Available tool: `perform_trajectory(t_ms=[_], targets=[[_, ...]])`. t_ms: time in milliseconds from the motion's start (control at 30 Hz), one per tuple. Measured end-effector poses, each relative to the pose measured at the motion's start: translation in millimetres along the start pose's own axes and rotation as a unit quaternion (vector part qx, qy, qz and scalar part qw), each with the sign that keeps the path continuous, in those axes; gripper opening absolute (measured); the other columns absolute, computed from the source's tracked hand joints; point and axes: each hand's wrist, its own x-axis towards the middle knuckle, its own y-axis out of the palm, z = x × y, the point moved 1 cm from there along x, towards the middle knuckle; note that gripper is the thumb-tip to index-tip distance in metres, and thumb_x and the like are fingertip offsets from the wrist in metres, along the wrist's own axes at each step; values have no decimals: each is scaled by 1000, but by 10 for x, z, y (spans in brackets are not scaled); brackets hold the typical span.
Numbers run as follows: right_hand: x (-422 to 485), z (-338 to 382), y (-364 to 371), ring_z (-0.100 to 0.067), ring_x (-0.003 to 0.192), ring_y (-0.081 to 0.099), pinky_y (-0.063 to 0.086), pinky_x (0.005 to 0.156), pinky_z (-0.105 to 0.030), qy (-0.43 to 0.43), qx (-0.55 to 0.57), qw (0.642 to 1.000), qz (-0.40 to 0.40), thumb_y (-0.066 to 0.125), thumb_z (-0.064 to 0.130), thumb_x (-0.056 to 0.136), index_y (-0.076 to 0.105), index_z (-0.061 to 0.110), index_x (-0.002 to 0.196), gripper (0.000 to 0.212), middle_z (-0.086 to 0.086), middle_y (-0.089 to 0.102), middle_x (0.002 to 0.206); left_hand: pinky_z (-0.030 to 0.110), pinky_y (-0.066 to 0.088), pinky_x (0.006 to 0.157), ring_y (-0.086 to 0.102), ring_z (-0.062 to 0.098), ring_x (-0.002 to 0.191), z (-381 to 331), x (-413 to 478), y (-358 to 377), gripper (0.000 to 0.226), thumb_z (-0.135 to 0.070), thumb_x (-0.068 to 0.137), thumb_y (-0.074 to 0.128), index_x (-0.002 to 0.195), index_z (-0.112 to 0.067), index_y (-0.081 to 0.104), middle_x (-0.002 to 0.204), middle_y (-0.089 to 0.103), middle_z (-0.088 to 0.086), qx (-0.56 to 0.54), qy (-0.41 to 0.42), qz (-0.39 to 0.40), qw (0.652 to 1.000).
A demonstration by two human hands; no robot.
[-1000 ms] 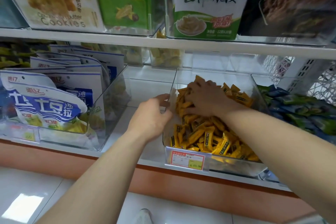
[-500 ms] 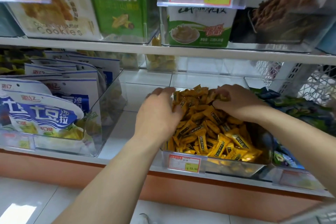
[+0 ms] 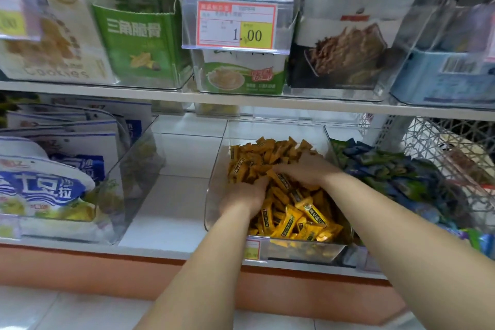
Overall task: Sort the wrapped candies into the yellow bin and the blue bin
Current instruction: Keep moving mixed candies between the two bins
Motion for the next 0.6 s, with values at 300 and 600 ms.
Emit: perform_trajectory(t_ms=[300, 600], targets=[[263, 53, 27, -34, 135, 45, 40, 102, -38, 3, -39, 998, 43, 42, 95, 67, 49, 20, 146, 109, -12, 41, 154, 35, 45, 96, 61, 27, 112, 12, 161, -24, 71, -69, 85, 55, 138, -21, 57, 128, 65, 9, -231, -26, 127, 964], [201, -35, 22, -32, 135, 43, 32, 88, -41, 64, 152, 980, 112, 56, 87, 69, 41, 33, 149, 98, -6, 38, 156, 40, 60, 65, 75, 33, 81, 50, 182, 24, 58, -66, 85, 53, 97, -15, 80, 97, 76, 17, -374, -55, 238, 895]])
